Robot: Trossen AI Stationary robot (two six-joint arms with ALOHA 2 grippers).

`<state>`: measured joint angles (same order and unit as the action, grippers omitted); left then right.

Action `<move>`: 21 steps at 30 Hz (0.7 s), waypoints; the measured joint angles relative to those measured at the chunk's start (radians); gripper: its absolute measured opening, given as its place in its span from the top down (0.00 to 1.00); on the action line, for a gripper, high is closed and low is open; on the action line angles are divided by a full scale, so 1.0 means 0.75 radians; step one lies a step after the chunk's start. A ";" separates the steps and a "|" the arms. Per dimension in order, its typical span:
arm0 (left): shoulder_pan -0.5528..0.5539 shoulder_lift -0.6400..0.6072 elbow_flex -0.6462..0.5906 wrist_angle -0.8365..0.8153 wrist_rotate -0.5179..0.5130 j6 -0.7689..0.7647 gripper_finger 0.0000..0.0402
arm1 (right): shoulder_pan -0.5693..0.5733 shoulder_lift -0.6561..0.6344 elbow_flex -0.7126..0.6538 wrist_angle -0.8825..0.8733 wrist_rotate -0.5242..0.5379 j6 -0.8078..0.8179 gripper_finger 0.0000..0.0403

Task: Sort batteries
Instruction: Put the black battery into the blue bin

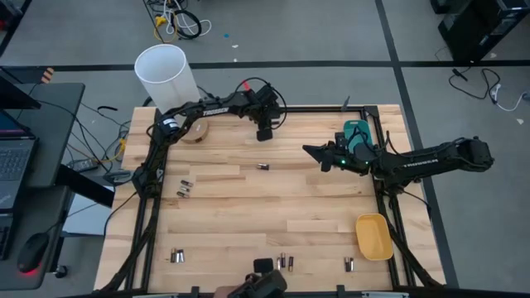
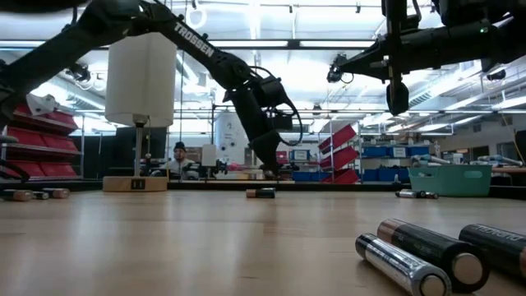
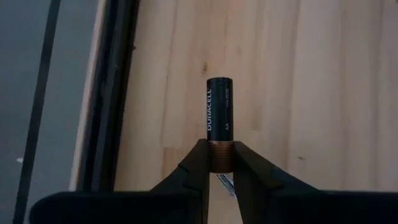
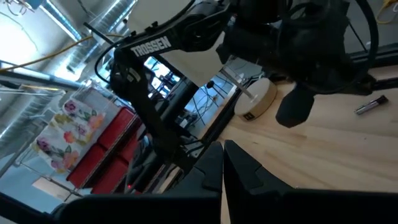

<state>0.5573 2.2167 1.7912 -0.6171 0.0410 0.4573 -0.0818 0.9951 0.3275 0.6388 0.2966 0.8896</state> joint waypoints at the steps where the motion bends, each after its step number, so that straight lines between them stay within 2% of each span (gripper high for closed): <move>1: -0.003 -0.006 0.000 -0.004 0.003 -0.023 0.85 | 0.000 0.000 0.000 0.000 0.000 0.000 0.99; 11: -0.039 -0.128 0.000 -0.047 0.032 -0.071 0.85 | -0.002 0.001 0.000 -0.010 0.002 -0.002 0.99; 21: -0.071 -0.196 0.000 -0.049 0.034 -0.131 0.86 | -0.061 0.001 0.000 -0.157 0.102 0.058 0.97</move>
<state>0.5044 2.0693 1.7912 -0.6538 0.0662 0.3593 -0.1274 0.9955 0.3275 0.5209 0.3733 0.9328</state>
